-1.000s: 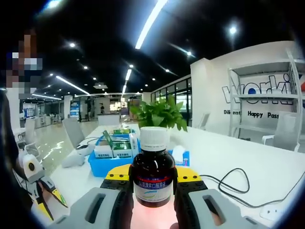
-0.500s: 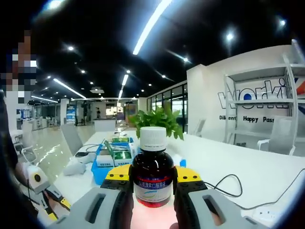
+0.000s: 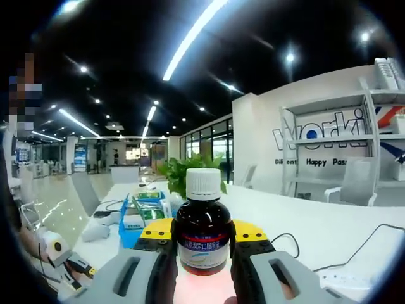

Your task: Rotate the medicine bottle to make it face forward pick up the medicine bottle inspect the drug traceability code place the medicine on the table

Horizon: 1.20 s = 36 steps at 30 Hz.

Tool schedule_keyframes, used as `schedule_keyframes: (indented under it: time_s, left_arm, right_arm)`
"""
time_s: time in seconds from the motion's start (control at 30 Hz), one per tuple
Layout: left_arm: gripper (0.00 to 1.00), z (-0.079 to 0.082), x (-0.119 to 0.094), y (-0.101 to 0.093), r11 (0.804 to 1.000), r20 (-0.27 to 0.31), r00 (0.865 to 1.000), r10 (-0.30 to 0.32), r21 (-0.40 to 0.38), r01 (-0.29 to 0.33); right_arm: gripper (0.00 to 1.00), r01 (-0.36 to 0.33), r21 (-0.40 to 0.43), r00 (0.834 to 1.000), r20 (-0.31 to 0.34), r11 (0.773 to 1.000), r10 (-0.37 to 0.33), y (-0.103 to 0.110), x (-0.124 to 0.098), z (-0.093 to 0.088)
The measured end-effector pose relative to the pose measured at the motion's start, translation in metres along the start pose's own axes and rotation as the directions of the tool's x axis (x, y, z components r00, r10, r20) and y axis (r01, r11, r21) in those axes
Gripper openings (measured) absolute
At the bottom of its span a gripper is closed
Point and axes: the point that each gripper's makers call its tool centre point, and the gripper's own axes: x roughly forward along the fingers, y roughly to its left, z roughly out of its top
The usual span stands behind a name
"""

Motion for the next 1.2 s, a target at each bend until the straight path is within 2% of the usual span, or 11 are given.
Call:
schedule_keyframes:
  time_s: [0.43, 0.77, 0.87, 0.9, 1.2]
  left_arm:
    - [0.28, 0.000, 0.000, -0.003, 1.000, 0.000, 1.000, -0.018, -0.006, 0.018]
    - [0.28, 0.002, 0.000, -0.004, 1.000, 0.003, 1.000, -0.020, -0.010, 0.020]
    - [0.28, 0.001, 0.000, -0.005, 1.000, -0.001, 1.000, -0.023, -0.011, 0.023]
    - [0.27, 0.003, 0.000, -0.005, 0.999, 0.006, 1.000, -0.027, -0.020, 0.028]
    - [0.25, 0.003, 0.000, 0.001, 0.998, 0.009, 1.000, -0.008, -0.069, 0.009]
  right_arm:
    - [0.27, 0.079, -0.032, 0.996, 0.038, 0.996, -0.078, -0.014, -0.052, 0.017]
    - [0.27, 0.200, -0.037, 0.978, 0.059, 0.979, -0.198, -0.032, -0.089, 0.025]
    - [0.27, 0.216, -0.055, 0.974, 0.086, 0.975, -0.211, -0.029, -0.096, 0.028]
    - [0.27, 0.223, -0.063, 0.972, 0.093, 0.973, -0.217, -0.034, -0.099, 0.030]
    - [0.27, 0.269, -0.055, 0.960, 0.093, 0.961, -0.264, -0.039, -0.119, 0.022]
